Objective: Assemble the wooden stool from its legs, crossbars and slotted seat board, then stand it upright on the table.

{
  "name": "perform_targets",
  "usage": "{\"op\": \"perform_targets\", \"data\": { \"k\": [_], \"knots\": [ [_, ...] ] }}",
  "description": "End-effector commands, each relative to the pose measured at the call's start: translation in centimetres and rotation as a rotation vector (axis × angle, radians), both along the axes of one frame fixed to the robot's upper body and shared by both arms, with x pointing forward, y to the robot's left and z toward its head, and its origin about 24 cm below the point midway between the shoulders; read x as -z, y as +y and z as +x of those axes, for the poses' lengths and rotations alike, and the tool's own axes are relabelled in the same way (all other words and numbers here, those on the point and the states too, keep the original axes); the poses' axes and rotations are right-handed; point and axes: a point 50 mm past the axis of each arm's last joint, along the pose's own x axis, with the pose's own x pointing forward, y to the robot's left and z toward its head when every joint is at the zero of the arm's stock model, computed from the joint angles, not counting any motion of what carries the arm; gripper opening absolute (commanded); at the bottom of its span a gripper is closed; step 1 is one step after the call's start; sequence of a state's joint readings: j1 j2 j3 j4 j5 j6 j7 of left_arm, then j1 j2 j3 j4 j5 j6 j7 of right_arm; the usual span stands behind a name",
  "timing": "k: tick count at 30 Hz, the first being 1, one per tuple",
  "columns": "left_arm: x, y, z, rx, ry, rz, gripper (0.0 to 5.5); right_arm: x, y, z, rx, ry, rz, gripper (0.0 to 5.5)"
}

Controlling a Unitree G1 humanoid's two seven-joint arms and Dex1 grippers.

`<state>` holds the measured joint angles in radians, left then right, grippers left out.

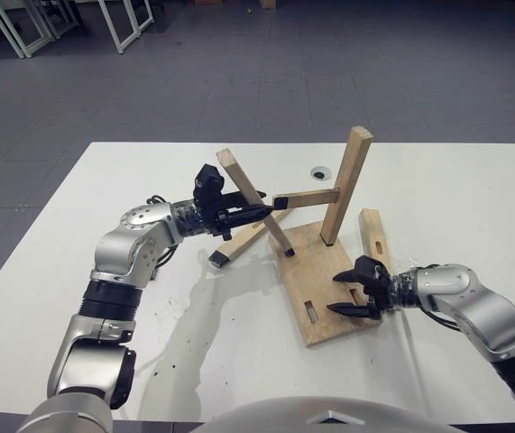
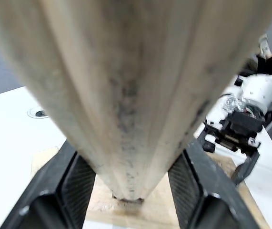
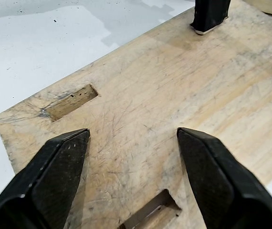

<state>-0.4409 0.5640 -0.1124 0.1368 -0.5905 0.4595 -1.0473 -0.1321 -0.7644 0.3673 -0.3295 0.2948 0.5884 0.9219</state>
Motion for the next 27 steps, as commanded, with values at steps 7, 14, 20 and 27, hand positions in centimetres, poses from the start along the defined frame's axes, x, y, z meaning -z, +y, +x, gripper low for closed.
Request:
{"op": "perform_targets", "data": {
  "k": [7, 14, 20, 27],
  "knots": [
    [1.2, 2.0, 0.7, 0.036, 0.132, 0.154, 2.03, 0.9, -0.5, -0.3, 0.018, 0.021, -0.041, 3.38],
    [0.6, 2.4, 0.3, 0.025, 0.134, 0.135, 2.03, 1.2, -0.7, -0.3, 0.032, 0.019, -0.053, 3.38],
    [2.7, 0.8, -0.9, 0.002, 0.094, 0.25, 2.03, 0.2, -0.5, 0.6, 0.072, -0.017, -0.016, 3.38],
    [3.9, 1.0, -0.7, -0.073, 0.165, 0.275, 2.03, 0.0, -0.4, 0.5, 0.061, -0.022, -0.018, 3.38]
  ]
}}
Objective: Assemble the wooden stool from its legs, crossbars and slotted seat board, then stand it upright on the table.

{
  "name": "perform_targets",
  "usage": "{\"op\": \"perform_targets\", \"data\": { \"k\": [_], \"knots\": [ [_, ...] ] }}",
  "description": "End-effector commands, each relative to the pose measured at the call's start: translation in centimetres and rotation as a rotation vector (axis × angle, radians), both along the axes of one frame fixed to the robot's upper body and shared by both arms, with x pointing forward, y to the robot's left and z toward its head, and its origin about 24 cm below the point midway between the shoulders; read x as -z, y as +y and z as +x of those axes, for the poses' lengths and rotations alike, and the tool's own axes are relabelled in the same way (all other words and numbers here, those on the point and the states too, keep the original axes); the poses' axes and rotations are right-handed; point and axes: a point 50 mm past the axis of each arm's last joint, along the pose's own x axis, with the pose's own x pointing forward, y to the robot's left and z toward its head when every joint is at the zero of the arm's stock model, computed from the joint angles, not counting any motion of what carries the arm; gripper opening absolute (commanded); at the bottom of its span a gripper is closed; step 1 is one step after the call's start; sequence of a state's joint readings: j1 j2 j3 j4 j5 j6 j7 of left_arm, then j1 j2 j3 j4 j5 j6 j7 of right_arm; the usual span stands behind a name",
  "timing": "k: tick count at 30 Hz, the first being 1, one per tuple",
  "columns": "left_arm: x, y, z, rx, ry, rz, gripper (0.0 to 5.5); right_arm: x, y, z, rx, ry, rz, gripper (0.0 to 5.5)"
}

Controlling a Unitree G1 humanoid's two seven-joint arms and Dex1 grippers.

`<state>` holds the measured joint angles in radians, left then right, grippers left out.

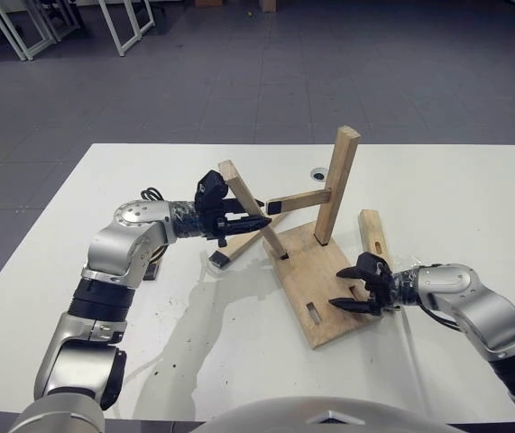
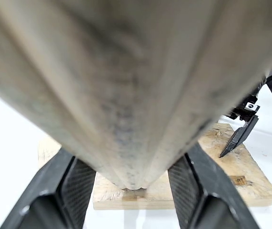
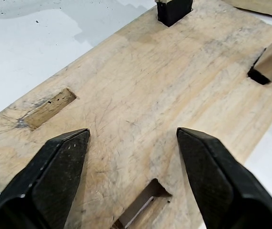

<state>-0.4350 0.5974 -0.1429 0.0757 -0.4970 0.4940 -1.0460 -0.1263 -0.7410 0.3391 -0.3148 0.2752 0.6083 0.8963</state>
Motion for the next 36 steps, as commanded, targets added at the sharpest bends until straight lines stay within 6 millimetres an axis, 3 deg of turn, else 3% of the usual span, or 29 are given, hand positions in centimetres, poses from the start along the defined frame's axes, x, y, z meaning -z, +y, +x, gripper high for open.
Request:
{"op": "perform_targets", "data": {
  "k": [1, 6, 12, 17, 18, 22, 24, 26, 29, 33, 36],
  "knots": [
    [4.0, 1.2, -0.3, -0.103, 0.183, 0.147, 2.03, -0.2, 0.0, 0.0, -0.002, -0.011, -0.01, 3.38],
    [4.3, 0.5, 0.0, -0.063, 0.221, 0.186, 2.03, -0.4, 0.3, 0.1, -0.015, -0.044, -0.022, 3.38],
    [4.5, 0.2, 0.8, -0.072, 0.301, 0.239, 2.03, -3.0, 1.3, 0.7, -0.039, -0.166, -0.001, 3.38],
    [4.5, 0.2, 1.0, -0.091, 0.377, 0.182, 2.03, -4.8, 1.2, 1.7, -0.032, -0.267, -0.019, 3.38],
    [4.5, 0.2, 1.1, -0.09, 0.375, 0.185, 2.03, -5.5, 1.4, 2.2, -0.009, -0.297, 0.011, 3.38],
    [4.2, 0.1, 1.1, -0.081, 0.345, 0.191, 2.03, -12.3, 4.1, 5.5, 0.141, -0.576, 0.344, 3.38],
    [4.0, -0.1, 1.2, -0.08, 0.324, 0.19, 2.03, -14.1, 5.7, 6.9, 0.167, -0.702, 0.388, 3.16],
    [3.7, -0.3, 1.3, -0.075, 0.31, 0.183, 2.03, -13.4, 7.6, 8.8, 0.136, -0.782, 0.282, 3.14],
    [3.6, -0.7, 1.2, -0.065, 0.3, 0.181, 2.03, -9.7, 9.1, 10.4, 0.014, -0.812, 0.049, 3.14],
    [3.0, -1.0, 1.3, -0.061, 0.265, 0.189, 2.03, -4.9, 9.1, 11.0, -0.188, -0.743, -0.202, 3.14],
    [2.8, -1.3, 1.7, -0.062, 0.198, 0.287, 2.03, -3.7, 8.5, 10.9, -0.275, -0.754, -0.281, 3.14]
  ]
}}
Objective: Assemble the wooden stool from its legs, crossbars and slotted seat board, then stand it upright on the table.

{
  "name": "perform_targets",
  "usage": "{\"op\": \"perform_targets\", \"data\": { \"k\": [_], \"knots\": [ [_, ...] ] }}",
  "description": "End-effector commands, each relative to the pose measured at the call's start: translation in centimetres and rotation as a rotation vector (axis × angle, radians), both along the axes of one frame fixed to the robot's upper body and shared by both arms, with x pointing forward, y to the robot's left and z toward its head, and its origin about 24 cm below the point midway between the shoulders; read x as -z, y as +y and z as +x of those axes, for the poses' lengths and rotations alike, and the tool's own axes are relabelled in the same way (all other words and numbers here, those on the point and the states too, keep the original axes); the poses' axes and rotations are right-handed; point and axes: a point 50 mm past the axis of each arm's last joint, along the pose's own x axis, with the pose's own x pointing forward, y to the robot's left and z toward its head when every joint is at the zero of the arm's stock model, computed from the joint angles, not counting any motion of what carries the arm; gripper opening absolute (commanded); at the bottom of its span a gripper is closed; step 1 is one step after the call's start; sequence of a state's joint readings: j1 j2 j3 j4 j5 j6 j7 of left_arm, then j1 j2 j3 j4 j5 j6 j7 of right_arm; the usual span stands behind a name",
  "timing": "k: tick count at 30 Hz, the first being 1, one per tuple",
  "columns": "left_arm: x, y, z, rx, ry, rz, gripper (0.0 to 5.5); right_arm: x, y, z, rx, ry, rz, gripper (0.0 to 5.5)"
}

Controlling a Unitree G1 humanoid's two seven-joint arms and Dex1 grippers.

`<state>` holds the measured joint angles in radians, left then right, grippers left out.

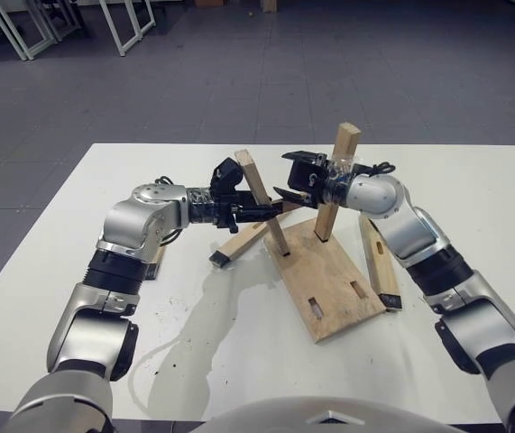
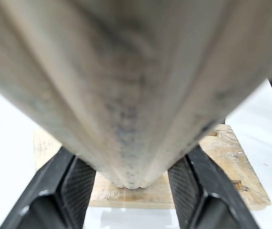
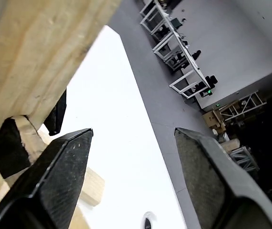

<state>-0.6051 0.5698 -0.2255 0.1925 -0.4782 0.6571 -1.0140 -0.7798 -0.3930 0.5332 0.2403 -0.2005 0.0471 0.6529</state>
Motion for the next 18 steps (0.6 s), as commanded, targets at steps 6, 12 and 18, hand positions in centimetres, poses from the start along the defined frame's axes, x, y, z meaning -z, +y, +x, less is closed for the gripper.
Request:
{"op": "perform_targets", "data": {
  "k": [6, 12, 18],
  "knots": [
    [5.5, 0.1, -0.9, 0.044, 0.123, 0.428, 2.03, 6.3, -2.1, -1.2, 0.005, 0.132, -0.182, 3.14],
    [7.3, 1.5, -1.2, -0.09, 0.231, 0.364, 2.03, 1.1, -1.4, -0.2, 0.115, -0.009, 0.22, 3.14],
    [6.9, 1.4, -1.3, -0.1, 0.218, 0.293, 2.03, -12.3, -1.1, -1.1, 0.077, -0.496, 0.561, 3.14]
  ]
}}
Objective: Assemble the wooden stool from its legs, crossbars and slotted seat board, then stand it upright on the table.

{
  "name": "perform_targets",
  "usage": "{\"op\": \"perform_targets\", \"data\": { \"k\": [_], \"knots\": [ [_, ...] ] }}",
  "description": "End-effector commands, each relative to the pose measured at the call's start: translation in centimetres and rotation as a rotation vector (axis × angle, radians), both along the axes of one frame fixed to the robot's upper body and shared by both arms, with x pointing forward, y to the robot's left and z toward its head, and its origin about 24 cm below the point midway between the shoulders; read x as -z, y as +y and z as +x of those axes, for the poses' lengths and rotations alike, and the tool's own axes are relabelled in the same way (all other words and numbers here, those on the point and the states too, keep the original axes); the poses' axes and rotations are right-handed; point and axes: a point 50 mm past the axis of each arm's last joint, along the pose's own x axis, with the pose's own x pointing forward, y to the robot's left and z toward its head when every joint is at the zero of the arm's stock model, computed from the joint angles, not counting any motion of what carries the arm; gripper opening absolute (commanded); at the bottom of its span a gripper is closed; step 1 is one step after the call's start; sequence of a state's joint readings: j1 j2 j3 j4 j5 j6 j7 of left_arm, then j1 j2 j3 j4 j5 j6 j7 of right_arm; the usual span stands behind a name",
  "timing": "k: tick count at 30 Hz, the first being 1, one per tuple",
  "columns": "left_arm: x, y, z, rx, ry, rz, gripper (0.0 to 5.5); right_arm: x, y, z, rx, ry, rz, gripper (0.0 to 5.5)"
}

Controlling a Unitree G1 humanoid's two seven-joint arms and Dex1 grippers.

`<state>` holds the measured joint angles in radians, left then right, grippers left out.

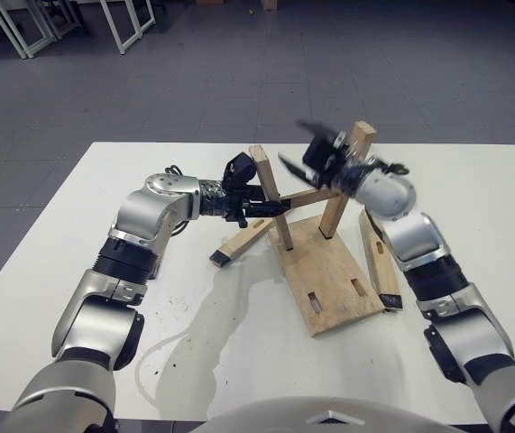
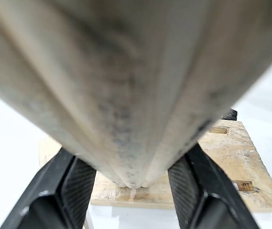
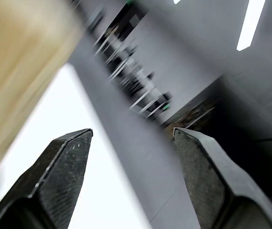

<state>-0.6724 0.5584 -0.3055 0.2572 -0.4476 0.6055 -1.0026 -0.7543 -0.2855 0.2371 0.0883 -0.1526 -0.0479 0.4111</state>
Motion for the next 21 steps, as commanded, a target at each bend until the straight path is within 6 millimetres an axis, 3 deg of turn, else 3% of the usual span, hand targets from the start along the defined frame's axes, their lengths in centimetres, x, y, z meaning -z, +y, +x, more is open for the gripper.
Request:
{"op": "perform_targets", "data": {
  "k": [1, 4, 7, 8, 9, 11, 15, 21],
  "knots": [
    [7.0, 2.4, -2.2, -0.136, 0.24, 0.234, 2.03, -4.9, 0.6, -0.5, -0.008, -0.184, 0.004, 3.14],
    [6.8, 2.2, -2.2, -0.129, 0.23, 0.234, 2.03, 1.1, 1.0, 0.3, -0.038, 0.061, -0.245, 3.14],
    [6.5, 2.0, -1.9, -0.127, 0.226, 0.229, 2.03, 12.1, -2.2, -0.9, 0.003, 0.413, -0.592, 3.14],
    [6.5, 1.9, -1.9, -0.122, 0.225, 0.229, 2.03, 14.7, -3.5, -1.9, 0.016, 0.502, -0.659, 3.14],
    [6.4, 1.8, -1.8, -0.117, 0.224, 0.229, 2.03, 15.9, -4.5, -2.5, 0.03, 0.54, -0.712, 3.14],
    [6.1, 1.6, -1.5, -0.112, 0.211, 0.23, 2.03, 15.8, -5.4, -2.3, 0.057, 0.543, -0.756, 3.14],
    [6.2, 0.9, -1.0, -0.031, 0.202, 0.341, 2.03, 12.9, -3.8, -1.2, 0.078, 0.45, -0.65, 3.14],
    [6.6, 0.6, -0.7, -0.018, 0.23, 0.364, 2.03, 11.9, -3.1, -1.3, 0.06, 0.43, -0.615, 3.14]
  ]
}}
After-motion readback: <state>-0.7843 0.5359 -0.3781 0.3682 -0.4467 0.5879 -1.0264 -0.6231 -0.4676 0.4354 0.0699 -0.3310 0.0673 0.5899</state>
